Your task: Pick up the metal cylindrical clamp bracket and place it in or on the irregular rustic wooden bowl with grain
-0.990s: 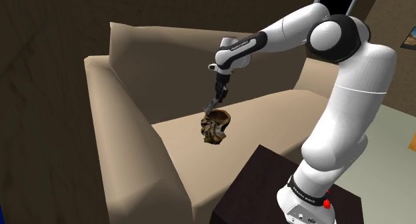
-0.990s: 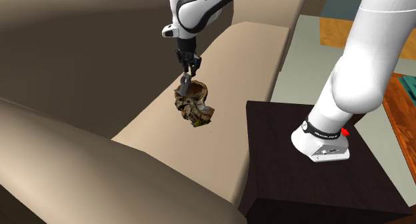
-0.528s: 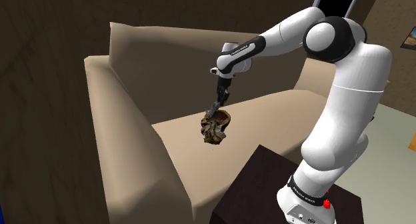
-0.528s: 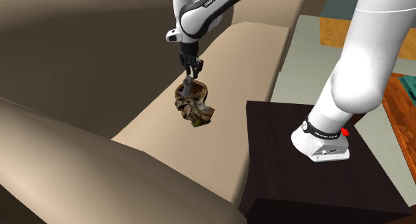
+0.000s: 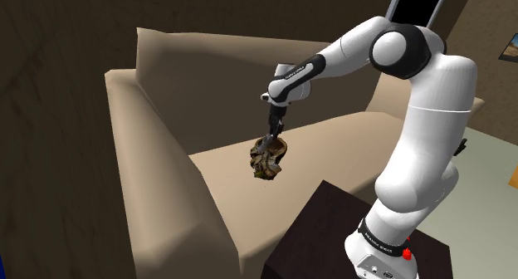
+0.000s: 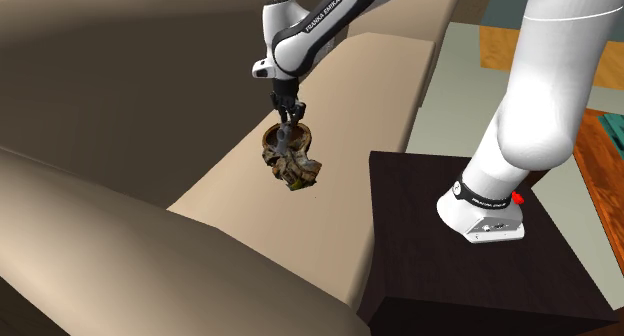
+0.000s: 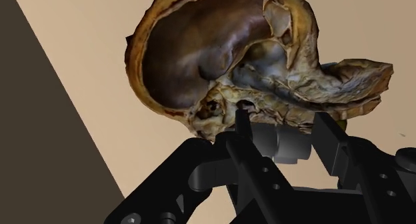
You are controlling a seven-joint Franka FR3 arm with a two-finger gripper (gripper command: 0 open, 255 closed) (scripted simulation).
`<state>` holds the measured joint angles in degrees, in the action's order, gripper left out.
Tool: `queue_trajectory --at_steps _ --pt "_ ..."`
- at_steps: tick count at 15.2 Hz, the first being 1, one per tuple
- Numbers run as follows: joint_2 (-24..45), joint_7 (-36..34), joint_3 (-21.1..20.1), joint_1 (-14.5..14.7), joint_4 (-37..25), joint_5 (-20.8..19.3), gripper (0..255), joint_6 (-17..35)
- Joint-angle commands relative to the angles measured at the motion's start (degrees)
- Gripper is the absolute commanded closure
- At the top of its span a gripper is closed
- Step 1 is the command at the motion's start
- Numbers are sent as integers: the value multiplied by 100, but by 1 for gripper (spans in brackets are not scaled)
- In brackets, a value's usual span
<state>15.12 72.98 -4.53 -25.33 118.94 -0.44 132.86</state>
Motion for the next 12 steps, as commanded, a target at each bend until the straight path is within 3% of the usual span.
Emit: queue_trajectory --at_steps 1,11,12 --pt "107 -16 1 10 16 -12 255 127" --pt "253 -24 7 15 54 -27 255 311" --pt "253 -24 7 15 55 -27 0 311"
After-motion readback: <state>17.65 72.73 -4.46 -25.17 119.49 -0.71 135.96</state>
